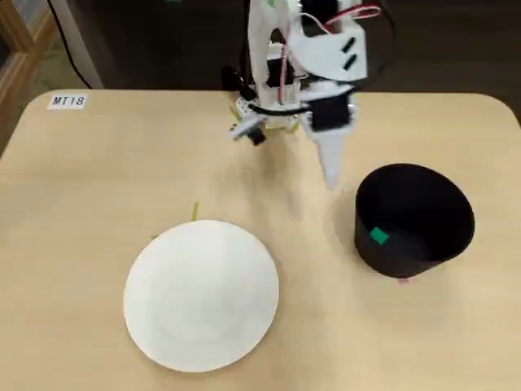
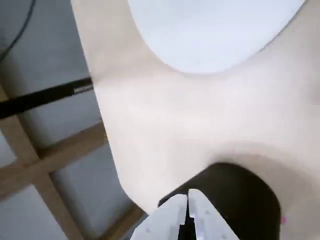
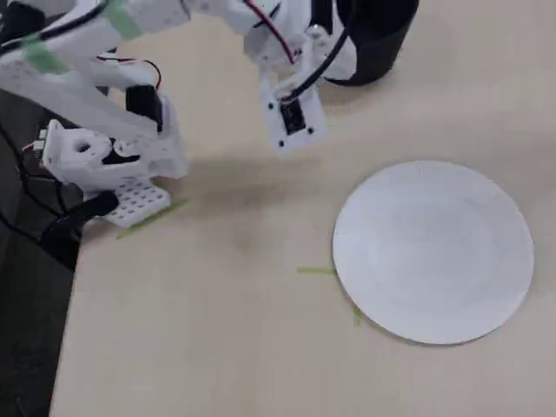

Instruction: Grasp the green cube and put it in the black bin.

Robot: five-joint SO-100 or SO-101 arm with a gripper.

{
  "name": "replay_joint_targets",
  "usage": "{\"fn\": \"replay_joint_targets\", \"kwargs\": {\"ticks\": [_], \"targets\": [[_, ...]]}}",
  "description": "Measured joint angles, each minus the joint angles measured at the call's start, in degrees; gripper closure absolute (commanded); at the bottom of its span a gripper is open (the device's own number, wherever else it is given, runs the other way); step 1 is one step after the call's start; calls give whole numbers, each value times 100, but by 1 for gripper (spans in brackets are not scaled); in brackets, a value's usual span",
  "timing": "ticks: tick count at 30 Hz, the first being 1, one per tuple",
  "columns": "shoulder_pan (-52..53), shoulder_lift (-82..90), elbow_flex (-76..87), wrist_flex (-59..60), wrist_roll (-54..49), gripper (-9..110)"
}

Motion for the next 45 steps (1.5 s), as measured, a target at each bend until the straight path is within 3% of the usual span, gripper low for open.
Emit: {"fn": "replay_joint_targets", "kwargs": {"ticks": [6, 13, 31, 45], "targets": [[202, 2197, 2232, -360, 290, 102], [378, 4588, 3981, 202, 290, 102], [413, 4852, 4825, 299, -686, 102], [413, 4852, 4825, 299, -756, 102]]}}
